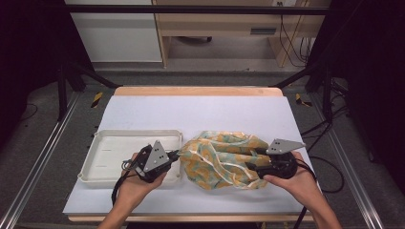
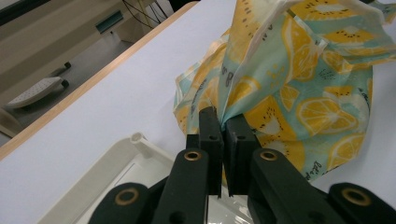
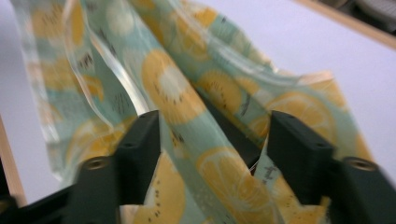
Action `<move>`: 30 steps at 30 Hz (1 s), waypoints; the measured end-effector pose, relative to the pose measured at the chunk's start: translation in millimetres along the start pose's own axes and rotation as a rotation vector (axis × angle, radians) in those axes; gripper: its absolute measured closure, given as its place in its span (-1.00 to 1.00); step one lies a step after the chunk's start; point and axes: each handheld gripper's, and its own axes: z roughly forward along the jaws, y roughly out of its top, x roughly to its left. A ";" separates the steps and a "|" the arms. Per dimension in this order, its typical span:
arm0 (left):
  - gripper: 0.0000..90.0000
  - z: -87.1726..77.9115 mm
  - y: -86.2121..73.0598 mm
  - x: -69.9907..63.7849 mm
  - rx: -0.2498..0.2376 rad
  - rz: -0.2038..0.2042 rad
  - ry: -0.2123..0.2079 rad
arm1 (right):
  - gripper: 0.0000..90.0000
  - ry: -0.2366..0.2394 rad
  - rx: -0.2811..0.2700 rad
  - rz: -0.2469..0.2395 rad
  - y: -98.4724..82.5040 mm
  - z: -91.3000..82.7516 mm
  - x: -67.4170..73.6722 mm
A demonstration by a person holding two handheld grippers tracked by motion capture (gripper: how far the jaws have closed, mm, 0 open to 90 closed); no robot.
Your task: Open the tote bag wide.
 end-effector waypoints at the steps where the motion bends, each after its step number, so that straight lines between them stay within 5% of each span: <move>1: 0.94 -0.8 -0.4 0.8 0.002 -0.002 0.001 | 0.26 0.006 0.009 -0.016 -0.1 0.9 1.2; 4: 0.92 -2.4 -3.5 3.4 0.012 -0.030 -0.027 | 0.83 0.040 0.019 -0.041 -0.5 -1.3 7.8; 7: 0.85 -1.6 -5.8 2.9 0.066 -0.041 -0.060 | 0.99 0.028 0.012 -0.051 -1.8 -7.7 14.4; 10: 0.77 -2.8 -6.8 2.2 0.082 -0.048 -0.077 | 1.00 0.029 0.004 -0.063 -3.6 -12.7 19.8; 15: 0.35 -7.7 -3.6 7.4 0.124 -0.073 -0.081 | 1.00 0.025 -0.002 -0.096 -11.2 -23.4 34.5; 30: 0.08 -11.3 23.7 30.0 0.186 -0.045 -0.077 | 1.00 0.001 -0.009 -0.102 -14.7 -21.1 39.3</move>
